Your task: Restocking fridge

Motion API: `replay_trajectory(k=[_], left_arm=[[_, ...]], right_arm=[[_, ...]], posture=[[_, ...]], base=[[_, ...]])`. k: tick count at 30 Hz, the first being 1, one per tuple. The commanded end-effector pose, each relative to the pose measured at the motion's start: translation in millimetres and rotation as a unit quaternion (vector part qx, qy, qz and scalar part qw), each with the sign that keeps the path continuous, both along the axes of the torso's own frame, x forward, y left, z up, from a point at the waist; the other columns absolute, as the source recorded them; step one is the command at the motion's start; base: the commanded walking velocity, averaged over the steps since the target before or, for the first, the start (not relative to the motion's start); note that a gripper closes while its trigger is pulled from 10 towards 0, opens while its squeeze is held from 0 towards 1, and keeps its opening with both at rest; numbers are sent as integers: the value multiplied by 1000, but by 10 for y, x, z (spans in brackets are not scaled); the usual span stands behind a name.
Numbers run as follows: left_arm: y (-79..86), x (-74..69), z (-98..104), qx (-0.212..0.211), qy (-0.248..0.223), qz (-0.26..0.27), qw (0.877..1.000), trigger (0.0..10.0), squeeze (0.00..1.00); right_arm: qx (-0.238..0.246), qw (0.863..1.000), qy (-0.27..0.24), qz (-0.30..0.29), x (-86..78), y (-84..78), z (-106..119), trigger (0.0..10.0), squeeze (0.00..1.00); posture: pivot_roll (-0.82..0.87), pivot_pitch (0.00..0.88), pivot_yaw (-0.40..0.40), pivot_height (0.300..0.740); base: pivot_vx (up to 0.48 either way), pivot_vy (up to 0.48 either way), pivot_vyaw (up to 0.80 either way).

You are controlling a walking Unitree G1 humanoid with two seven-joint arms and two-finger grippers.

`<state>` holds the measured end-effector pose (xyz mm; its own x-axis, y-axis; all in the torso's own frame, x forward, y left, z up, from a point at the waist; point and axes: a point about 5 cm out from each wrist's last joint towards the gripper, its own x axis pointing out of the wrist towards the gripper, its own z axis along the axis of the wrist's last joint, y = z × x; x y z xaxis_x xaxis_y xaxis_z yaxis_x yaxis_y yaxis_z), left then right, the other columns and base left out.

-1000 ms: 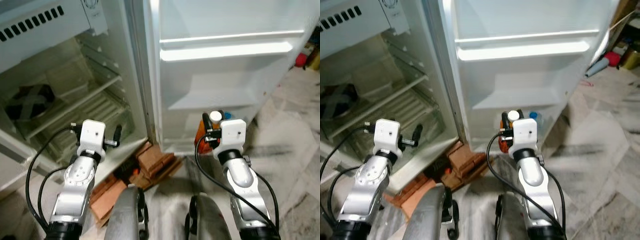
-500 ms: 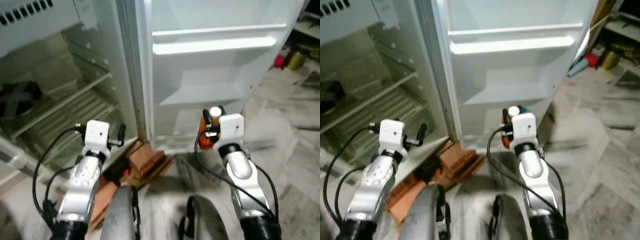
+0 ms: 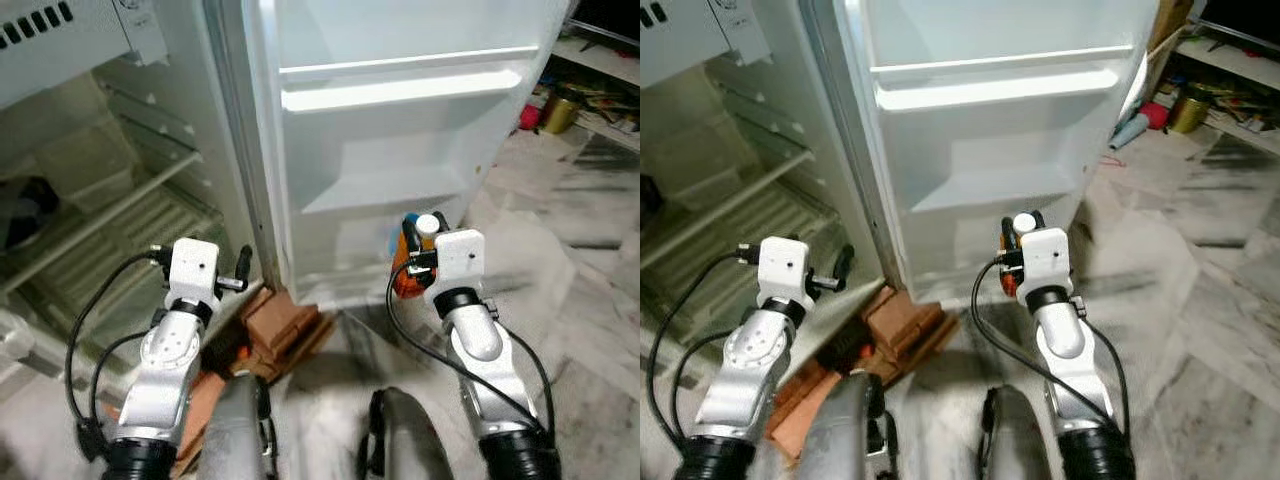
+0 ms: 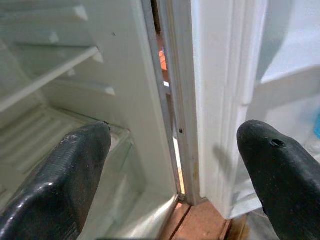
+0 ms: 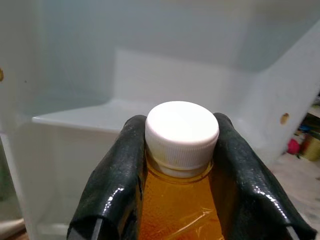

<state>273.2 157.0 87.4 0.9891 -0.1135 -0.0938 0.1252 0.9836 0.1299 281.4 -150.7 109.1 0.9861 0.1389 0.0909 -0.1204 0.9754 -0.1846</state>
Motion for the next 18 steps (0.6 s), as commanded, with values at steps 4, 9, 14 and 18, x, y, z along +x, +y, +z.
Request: replay_trajectory(k=[4,9,14,18], left_arm=[[1,-19,-11,0,3,-5,1000,10000,0],[3,-19,-11,1,3,-4,1000,10000,0],[10,2,3,4,-1,6,1000,10000,0],[24,1,-1,3,0,10,1000,10000,0]], right_arm=[[-2,1000,-19,11,30,32,75,10000,0],[-1,1000,-18,13,24,35,68,10000,0],[-2,1000,-15,16,25,40,61,10000,0],[0,1000,-12,21,12,47,45,10000,0]], posture=[[27,137,-4,663],[25,139,-3,663],[23,147,-5,663],[25,146,-8,663]], base=[[371,0,0],[373,0,0],[281,0,0],[0,0,0]])
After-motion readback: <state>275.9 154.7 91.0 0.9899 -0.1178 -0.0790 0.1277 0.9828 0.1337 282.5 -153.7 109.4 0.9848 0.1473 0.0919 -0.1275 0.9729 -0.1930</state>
